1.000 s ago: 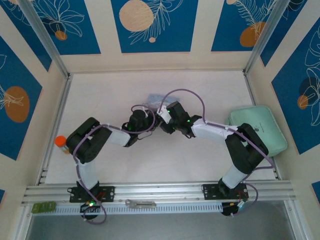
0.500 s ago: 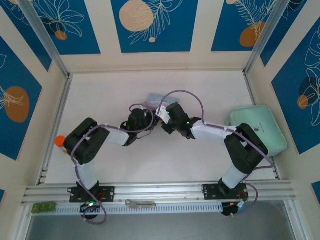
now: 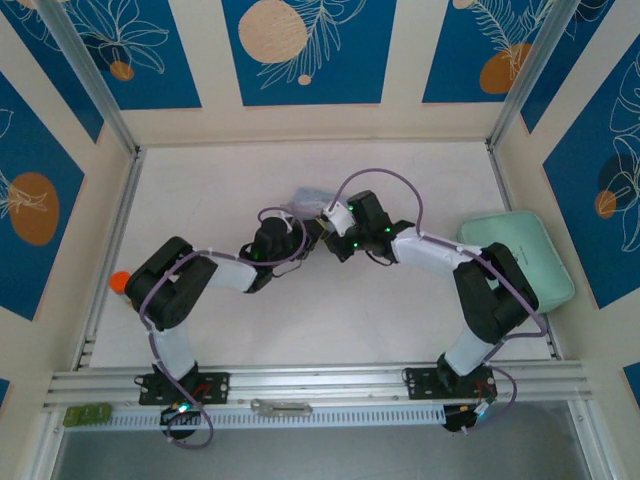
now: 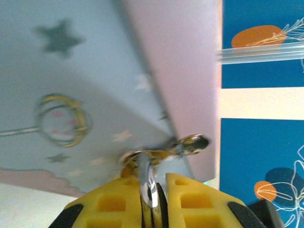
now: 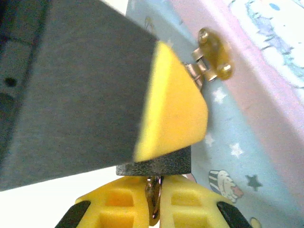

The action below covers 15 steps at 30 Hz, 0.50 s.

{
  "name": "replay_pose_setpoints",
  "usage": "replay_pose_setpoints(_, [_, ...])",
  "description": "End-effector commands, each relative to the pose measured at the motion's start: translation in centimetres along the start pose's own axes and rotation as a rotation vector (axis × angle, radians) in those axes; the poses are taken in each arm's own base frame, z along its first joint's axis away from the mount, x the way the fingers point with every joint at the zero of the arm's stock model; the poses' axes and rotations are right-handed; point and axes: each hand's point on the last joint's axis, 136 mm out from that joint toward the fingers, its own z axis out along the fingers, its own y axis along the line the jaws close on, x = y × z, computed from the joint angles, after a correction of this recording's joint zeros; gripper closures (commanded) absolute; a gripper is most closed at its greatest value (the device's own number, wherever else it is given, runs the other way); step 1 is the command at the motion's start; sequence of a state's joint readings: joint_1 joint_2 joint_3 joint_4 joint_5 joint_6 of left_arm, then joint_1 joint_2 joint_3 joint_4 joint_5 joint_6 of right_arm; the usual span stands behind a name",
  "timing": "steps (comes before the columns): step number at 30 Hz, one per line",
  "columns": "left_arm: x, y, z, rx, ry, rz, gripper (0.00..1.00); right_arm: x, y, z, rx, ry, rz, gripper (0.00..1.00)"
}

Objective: Unlock the padlock with the key

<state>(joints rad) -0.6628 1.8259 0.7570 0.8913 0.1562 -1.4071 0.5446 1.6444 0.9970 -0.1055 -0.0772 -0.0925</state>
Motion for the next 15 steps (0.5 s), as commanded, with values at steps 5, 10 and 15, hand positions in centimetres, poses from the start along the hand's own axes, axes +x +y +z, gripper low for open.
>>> replay_pose_setpoints(5, [2.3, -4.3, -0.8, 0.185, 0.111, 0.099, 1.00, -1.3, 0.3, -1.1, -0.303, -0.025, 0.299, 1.00])
replay_pose_setpoints(10, [2.3, -3.8, -0.9, 0.177, 0.109, 0.099, 1.00, -0.9, -0.2, -1.1, -0.312, -0.016, 0.330, 1.00])
replay_pose_setpoints(15, [1.5, -2.2, -0.6, 0.127, 0.075, 0.107, 1.00, -1.1, -0.4, -2.1, -0.272, -0.029, 0.308, 0.71])
